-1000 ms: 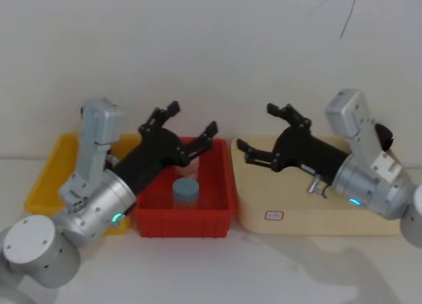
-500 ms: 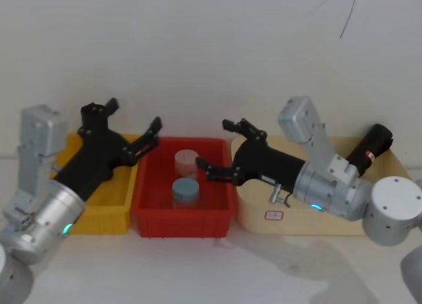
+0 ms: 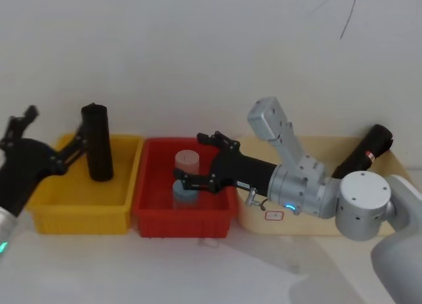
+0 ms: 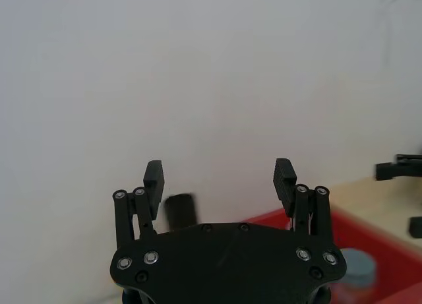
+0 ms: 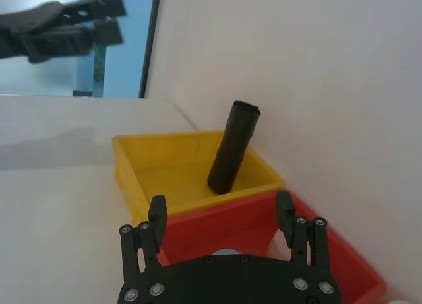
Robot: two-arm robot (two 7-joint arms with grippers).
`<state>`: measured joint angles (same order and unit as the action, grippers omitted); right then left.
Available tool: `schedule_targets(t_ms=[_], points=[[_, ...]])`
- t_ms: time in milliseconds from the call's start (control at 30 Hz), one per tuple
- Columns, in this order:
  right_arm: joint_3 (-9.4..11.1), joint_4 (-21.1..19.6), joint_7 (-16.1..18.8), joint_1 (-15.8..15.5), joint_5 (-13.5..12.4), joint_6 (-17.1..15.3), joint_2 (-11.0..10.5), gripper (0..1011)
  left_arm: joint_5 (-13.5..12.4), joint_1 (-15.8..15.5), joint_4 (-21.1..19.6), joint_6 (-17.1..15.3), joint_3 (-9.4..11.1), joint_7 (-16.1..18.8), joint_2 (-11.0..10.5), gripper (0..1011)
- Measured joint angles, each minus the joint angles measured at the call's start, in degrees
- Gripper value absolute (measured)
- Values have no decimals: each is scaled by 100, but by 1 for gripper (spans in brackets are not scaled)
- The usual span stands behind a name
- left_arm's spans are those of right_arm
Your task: Pick up the garbage bag with the one hand and transfer it to the other hand.
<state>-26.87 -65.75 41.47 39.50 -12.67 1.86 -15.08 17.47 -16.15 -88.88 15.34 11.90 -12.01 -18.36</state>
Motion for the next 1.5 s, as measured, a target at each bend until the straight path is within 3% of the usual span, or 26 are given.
schedule_targets(t_ms=[200,533,933,1500], points=[[-40,391,58,189,-124,-247,158,1002,-123,312,-127,125,-323,237,-161,1000],[-65,1106,57,510,-270,-567,362,1001,-219,549,-223,221,-566,407,-285,1000],[-239,1764,9,794,-206,-583,497,1001,-265,667,-268,267,-687,490,-343,1000],[-617,2565,-126,1140,195,-352,685,1002,-284,727,-291,289,-748,533,-373,1000]])
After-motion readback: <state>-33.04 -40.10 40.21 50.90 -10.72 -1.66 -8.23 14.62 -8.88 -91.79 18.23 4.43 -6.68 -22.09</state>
